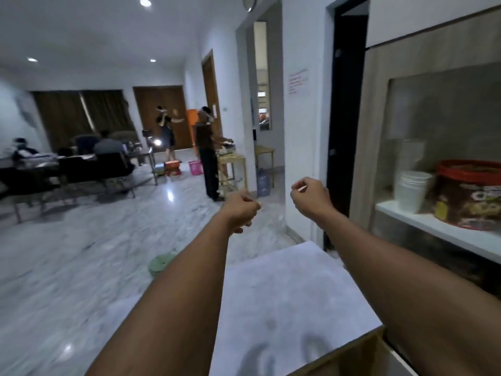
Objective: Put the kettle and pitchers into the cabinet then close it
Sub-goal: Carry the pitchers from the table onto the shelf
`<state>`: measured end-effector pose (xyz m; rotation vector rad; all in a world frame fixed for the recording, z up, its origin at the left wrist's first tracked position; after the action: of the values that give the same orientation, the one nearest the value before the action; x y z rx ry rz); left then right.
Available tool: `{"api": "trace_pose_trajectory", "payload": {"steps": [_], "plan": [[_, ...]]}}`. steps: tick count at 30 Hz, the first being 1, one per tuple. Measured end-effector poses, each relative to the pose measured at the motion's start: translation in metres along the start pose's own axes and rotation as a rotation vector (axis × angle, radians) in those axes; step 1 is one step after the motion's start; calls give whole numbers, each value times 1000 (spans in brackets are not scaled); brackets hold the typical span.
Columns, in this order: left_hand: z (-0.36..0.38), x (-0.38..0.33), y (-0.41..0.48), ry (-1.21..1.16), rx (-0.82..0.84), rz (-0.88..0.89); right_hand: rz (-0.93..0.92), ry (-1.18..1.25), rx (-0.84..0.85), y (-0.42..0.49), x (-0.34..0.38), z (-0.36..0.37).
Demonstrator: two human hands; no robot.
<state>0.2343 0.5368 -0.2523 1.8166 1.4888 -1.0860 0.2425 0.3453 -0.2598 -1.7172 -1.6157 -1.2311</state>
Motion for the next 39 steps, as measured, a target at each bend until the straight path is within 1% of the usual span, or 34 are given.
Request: {"api": "trace_pose_trajectory", "payload": {"steps": [4,7,9,12,15,17,20,23,26,30,34,36,39], "plan": [[-68,84,28,24,-163,-170,5,63,235,43,3,117],[-102,150,63,46,-343,-276,71,101,397,75,-14,197],[-113,199,83,52,-444,-396,133,96,500,92,-32,246],[-110,275,107,-4,-468,-623,268,58,666,110,-68,315],[-97,340,120,-91,-477,-815,452,76,861,117,-104,375],[-89,371,127,-175,-491,-870,544,113,962,116,-122,408],[-84,400,139,-290,-488,-884,561,185,1038,115,-138,441],[-82,418,154,-343,-505,-882,577,214,1037,117,-147,461],[-81,423,164,-316,-533,-866,593,211,1019,118,-150,470],[-84,412,163,-310,-555,-829,601,180,933,125,-149,463],[-101,386,154,-407,-570,-759,600,208,841,134,-132,435],[-108,368,145,-452,-522,-737,609,226,790,134,-121,415],[-111,338,129,-410,-434,-682,613,233,689,122,-108,373]]}}
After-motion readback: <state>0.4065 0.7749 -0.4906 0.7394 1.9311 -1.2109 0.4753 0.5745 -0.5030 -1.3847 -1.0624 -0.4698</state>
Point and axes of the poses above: each hand's wrist, its own y-axis towards the middle knuckle, its own z-axis out of the palm, x = y × z, the point moved 1 cm from there along y, towards the middle knuckle, and after that the axes turned 9 degrees about x, right-handed, at the moved point
